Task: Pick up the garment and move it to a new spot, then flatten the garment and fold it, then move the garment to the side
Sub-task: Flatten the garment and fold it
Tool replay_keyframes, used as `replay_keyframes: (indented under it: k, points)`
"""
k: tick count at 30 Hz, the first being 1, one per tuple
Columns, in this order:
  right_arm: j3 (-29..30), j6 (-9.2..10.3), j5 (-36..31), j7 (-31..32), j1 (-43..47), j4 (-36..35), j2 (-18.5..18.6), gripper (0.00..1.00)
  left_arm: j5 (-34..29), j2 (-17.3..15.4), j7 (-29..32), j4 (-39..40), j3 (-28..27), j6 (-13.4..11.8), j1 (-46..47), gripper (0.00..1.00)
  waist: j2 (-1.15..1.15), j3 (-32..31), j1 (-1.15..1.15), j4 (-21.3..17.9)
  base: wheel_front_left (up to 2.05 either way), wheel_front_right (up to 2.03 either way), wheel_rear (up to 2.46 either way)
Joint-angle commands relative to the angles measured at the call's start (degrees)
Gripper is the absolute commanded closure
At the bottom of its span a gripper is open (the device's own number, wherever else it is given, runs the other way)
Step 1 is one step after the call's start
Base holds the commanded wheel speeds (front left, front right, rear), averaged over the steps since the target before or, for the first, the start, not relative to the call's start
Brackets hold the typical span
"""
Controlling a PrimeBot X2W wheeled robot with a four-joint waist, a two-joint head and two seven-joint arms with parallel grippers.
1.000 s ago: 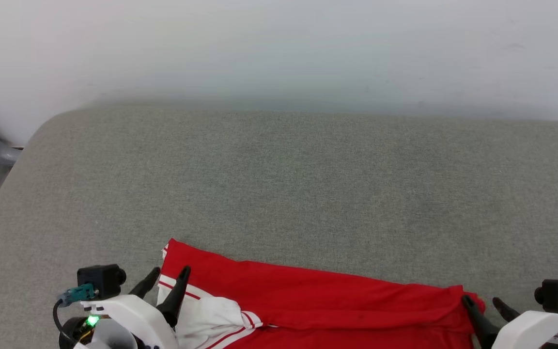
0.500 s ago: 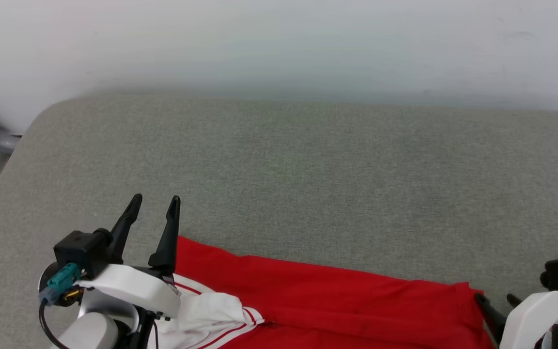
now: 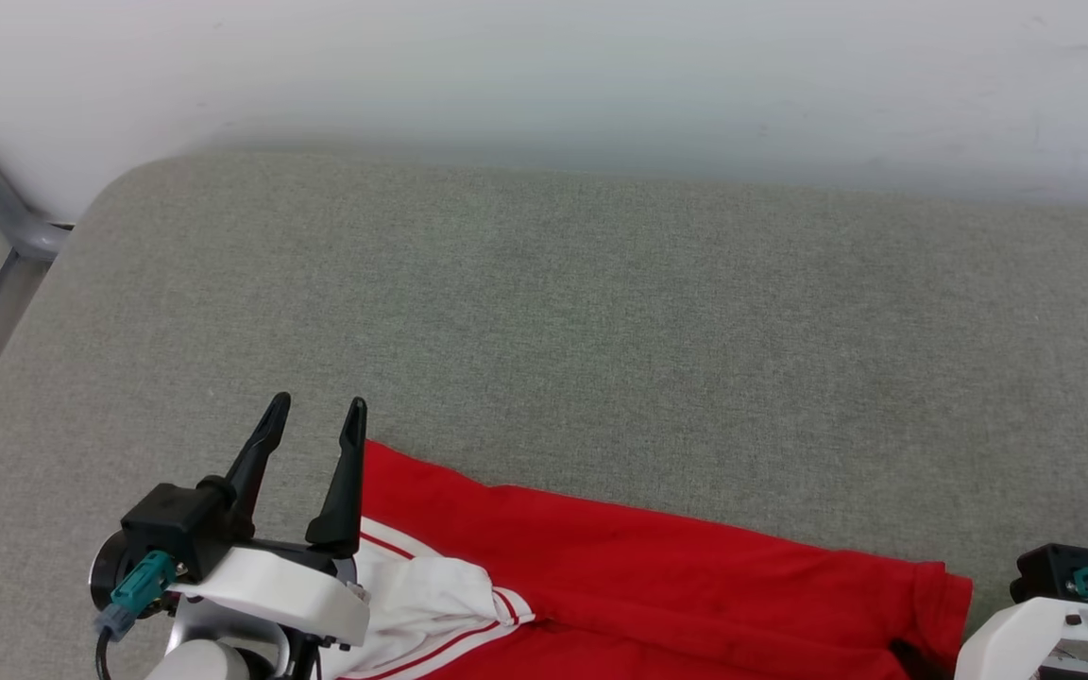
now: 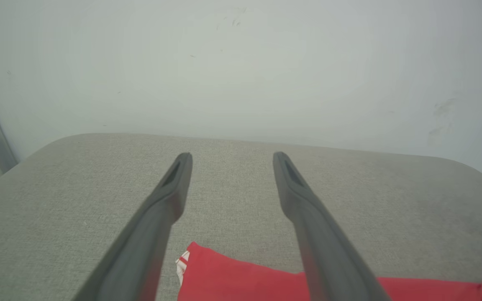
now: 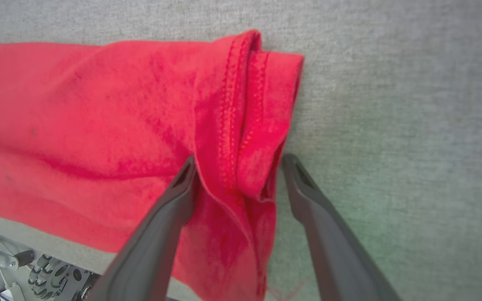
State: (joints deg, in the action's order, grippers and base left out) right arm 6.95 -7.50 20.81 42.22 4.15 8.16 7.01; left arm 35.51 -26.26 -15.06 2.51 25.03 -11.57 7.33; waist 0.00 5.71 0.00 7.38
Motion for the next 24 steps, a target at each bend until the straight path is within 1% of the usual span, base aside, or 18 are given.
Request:
replay_keyframes:
  k: [1,2,3,6,9,11,15,19,24]
  points:
    - [-1.1,0.03,0.4,0.78,0.63,2.23,-1.16,0.28,-0.33,0.47,-0.13,0.09,-0.33,0.44,-0.52,0.0,0.0,-0.15,0.0,0.0,0.0,0.0,0.0]
    - [-1.26,0.02,0.77,0.85,0.47,2.77,-1.3,0.68,-0.57,0.73,-0.13,0.01,-0.42,0.53,-0.67,0.0,0.0,-0.31,0.0,0.01,0.0,0.0,0.0]
    - [-1.51,0.02,1.14,1.13,0.36,3.37,-1.38,1.0,-0.77,0.92,-0.13,-0.25,-0.44,0.61,-0.88,0.0,0.0,-0.62,0.0,-0.03,0.0,0.0,0.0]
    - [-1.8,0.02,1.89,0.7,-0.59,3.79,-0.94,1.0,-1.3,1.68,-0.13,-0.91,-0.48,0.89,-1.17,0.0,0.0,-1.58,0.0,-0.17,0.0,0.0,0.0]
    - [-1.92,0.03,2.58,-0.42,-1.49,2.76,0.11,1.0,-1.58,2.3,-0.14,-1.6,-0.51,1.02,-1.62,0.0,0.0,-2.59,0.0,-0.42,0.0,0.0,0.0]
    - [-1.99,0.03,2.97,-1.28,-2.32,1.42,0.72,1.0,-1.66,2.36,-0.14,-2.0,-0.49,1.16,-2.22,0.0,0.0,-3.32,0.0,-0.65,0.0,0.0,0.0]
    - [-1.54,0.03,3.12,-1.91,-2.74,-1.04,1.98,1.0,-1.99,1.96,-0.14,-2.73,-0.4,0.67,-3.22,0.0,0.0,-4.63,0.0,-1.19,0.0,0.0,0.0]
    - [1.12,0.03,2.89,-1.46,-2.28,-2.63,3.5,1.0,-2.22,1.62,-0.14,-2.96,-0.37,0.13,-4.04,0.0,0.0,-5.65,0.0,-1.6,0.0,0.0,0.0]
    - [7.72,0.03,2.13,0.18,-1.08,-3.6,4.98,1.0,-2.46,1.33,-0.12,-2.57,-0.37,-0.48,-4.87,0.0,0.0,-6.31,0.0,-2.05,0.0,0.0,0.0]
